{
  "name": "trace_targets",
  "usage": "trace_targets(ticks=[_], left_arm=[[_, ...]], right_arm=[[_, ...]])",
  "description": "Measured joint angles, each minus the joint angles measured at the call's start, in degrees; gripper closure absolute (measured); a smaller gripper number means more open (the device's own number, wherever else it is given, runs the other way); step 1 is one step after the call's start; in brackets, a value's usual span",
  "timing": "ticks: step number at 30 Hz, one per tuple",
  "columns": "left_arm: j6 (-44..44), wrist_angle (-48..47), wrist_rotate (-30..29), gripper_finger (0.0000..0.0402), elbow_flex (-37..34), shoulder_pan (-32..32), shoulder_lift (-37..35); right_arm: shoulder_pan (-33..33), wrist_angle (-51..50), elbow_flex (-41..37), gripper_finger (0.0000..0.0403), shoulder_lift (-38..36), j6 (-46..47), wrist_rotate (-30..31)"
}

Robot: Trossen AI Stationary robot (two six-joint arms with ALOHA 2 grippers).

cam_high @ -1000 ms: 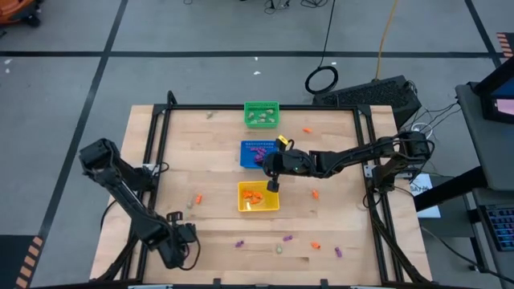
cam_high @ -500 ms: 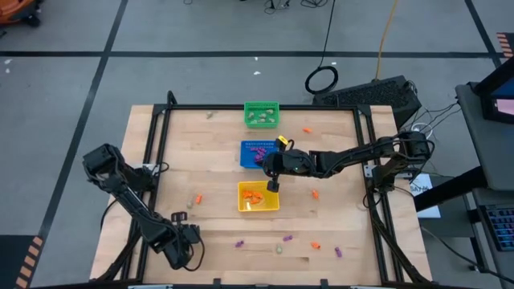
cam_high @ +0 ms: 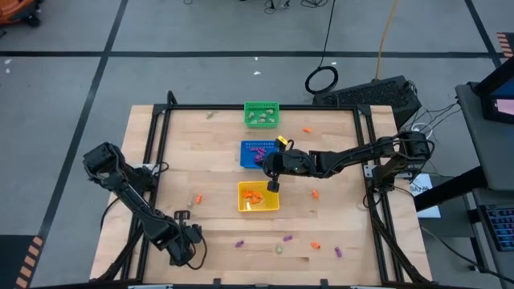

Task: Sort Halloween decoration
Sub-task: Put the white skull toy into the green bin

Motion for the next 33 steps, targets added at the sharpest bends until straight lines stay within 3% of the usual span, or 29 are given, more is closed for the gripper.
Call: trace_targets(ticks=[8,16,24,28,33], left_arm=[[4.4,-3.8,-6.3,0.0352,-0.1,10.5,-8.3],[21.2,-2.0,-10.5,0.0352,-0.1,32.4,-13.4],[44.7,7.2,-7.0,0.0352,3.3,56.6,-11.9],[53.3,8.9,-6.9,0.0352,9.1,65.2,-7.9],[60.2,10.9,-2.5,0.0352,17.5,73.3,-0.3]], right_arm=[[0.0,-2.8,0.0,0.0403,-1.3,-0.1,-0.2],[1.1,-10.7,0.0,0.0403,-7.5,-1.3,0.0],[3.4,-18.9,0.0,0.0403,-11.2,-0.8,5.9],[4.0,-20.7,0.0,0.0403,-11.6,-0.1,6.1],[4.5,-21.6,0.0,0.0403,-11.6,0.5,6.1]])
